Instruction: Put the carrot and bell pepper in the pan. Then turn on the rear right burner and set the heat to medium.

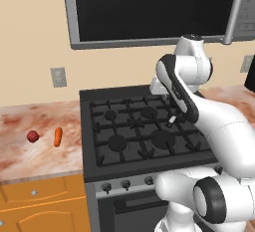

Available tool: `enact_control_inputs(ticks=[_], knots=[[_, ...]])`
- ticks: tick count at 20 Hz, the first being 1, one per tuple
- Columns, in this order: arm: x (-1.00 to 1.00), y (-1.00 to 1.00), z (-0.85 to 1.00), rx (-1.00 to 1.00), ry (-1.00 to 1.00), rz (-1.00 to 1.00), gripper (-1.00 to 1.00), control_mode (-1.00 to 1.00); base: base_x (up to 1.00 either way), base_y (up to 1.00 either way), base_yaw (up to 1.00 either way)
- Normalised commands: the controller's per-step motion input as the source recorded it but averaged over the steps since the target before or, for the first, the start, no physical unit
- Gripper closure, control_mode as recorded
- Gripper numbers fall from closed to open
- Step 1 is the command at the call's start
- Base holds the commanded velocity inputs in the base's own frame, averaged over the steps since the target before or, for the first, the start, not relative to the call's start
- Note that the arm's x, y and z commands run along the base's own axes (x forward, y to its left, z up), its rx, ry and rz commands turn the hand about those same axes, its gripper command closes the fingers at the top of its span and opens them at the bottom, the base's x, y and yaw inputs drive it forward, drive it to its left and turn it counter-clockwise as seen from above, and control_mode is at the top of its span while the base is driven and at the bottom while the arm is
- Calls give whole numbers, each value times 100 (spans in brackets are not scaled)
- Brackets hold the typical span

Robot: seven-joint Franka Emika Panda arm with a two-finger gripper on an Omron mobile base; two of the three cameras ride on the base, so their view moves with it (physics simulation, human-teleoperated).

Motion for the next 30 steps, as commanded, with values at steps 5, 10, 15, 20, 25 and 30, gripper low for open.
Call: enact_control_inputs(ticks=[5, 10, 15, 20, 25, 30], knots=[[-12, 0, 0, 0, 1, 0, -100, -100, 0, 0, 0], [-33, 47, 0, 0, 2, 5, -100, -100, 0, 0, 0], [-4, 94, -2, 0, 0, 12, -100, -100, 0, 0, 0], [3, 100, -13, 0, 0, 5, -100, -100, 0, 0, 0], [17, 95, -25, 0, 0, 0, -100, -100, 0, 0, 0], [26, 91, -18, 0, 0, 0, -100, -100, 0, 0, 0]])
